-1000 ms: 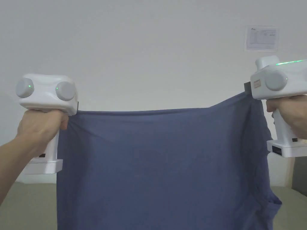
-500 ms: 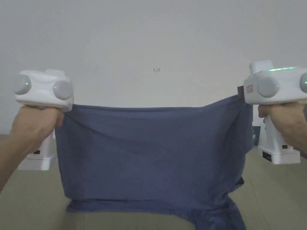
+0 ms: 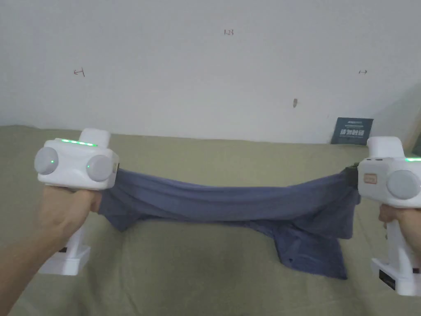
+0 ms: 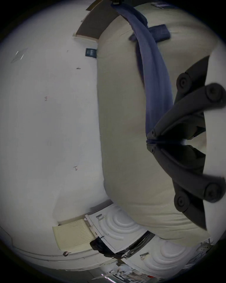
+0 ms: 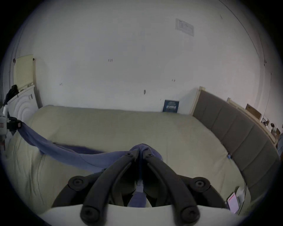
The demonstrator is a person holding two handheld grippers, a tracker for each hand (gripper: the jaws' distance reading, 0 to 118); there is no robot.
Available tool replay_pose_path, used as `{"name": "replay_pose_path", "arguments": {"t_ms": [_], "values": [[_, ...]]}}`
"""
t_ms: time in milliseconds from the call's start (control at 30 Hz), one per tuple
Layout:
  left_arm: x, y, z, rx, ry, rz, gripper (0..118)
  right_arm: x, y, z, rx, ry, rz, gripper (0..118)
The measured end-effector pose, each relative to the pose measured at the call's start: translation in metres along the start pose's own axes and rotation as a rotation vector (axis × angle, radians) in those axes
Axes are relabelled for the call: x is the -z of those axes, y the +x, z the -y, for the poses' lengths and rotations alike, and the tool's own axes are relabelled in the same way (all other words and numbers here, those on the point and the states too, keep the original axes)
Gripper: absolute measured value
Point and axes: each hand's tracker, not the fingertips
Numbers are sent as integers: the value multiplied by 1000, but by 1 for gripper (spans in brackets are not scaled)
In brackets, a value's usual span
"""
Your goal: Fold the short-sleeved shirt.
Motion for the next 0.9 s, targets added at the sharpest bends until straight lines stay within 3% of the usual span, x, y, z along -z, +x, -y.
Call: {"name": "replay_pose_path", "arguments": {"t_ms": [33,67,167,200,500,900], "values": [[-8,-5,12,3,-7,19,4,-9,2,13,0,-3,-5,8],[-15,-8,24,-8,-8,22,4,-20,0,31,21,-14,-75,8],[-41,-20,59,-30,-36,48,4,-52,10,67,37,-25,-109,8],[-51,-24,73,-47,-34,53,4,-77,4,78,10,-20,-59,8],[-127,-50,183,-88,-114,100,4,-169,10,174,-1,-82,-89,8],[-202,-70,279,-83,-182,149,4,-261,19,279,4,-167,-125,8]]}}
